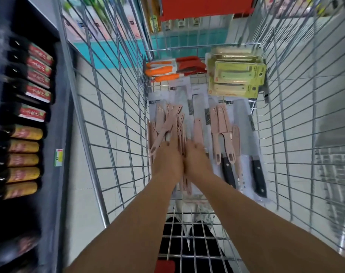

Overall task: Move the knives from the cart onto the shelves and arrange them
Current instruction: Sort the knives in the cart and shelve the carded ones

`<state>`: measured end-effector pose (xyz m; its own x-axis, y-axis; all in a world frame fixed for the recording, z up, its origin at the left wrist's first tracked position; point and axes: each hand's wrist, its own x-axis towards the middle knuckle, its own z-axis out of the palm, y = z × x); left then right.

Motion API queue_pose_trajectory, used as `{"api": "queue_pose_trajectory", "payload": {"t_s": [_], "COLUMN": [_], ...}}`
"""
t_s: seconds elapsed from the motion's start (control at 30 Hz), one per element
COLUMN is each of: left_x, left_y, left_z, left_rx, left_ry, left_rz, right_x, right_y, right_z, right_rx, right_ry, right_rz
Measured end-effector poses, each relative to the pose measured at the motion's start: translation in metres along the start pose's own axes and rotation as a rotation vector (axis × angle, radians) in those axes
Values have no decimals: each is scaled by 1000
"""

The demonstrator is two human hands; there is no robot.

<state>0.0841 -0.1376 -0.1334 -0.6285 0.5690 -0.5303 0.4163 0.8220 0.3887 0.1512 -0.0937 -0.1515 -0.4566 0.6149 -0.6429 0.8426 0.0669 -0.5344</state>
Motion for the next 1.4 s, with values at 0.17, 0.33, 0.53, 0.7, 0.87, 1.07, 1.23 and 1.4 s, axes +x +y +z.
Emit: {"api": "queue_pose_trajectory", "payload": {"t_s": [0.17,0.33,0.53,0.7,0.87,1.07,1.23,1.4], "left_x": [-8,-16,-23,-15,-4,-7,-9,-17], "left_y": [0,18,53,80,82,53,33,26], "left_z": [1,12,46,68,77,72,63,60], "left_rx": [269,270,333,476,615,619,689,651], "left_ry": [-29,-6,-172,-294,-353,-268,-287,-302], "left_rz": [117,207,475,663,658,616,628,554], "right_x": [-5,-11,-20,-22,-22,-25,-28,-29], "right_y": [9,36,83,113,124,127,123,118], "right_z": [-10,-39,-68,-78,-83,-82,-84,-84], "right_rx": [-139,-165,-224,-315,-413,-402,-428,-518], "right_ry": [41,204,352,250,241,246,214,216], "right_rz": [-107,-83,124,252,185,281,312,295]}}
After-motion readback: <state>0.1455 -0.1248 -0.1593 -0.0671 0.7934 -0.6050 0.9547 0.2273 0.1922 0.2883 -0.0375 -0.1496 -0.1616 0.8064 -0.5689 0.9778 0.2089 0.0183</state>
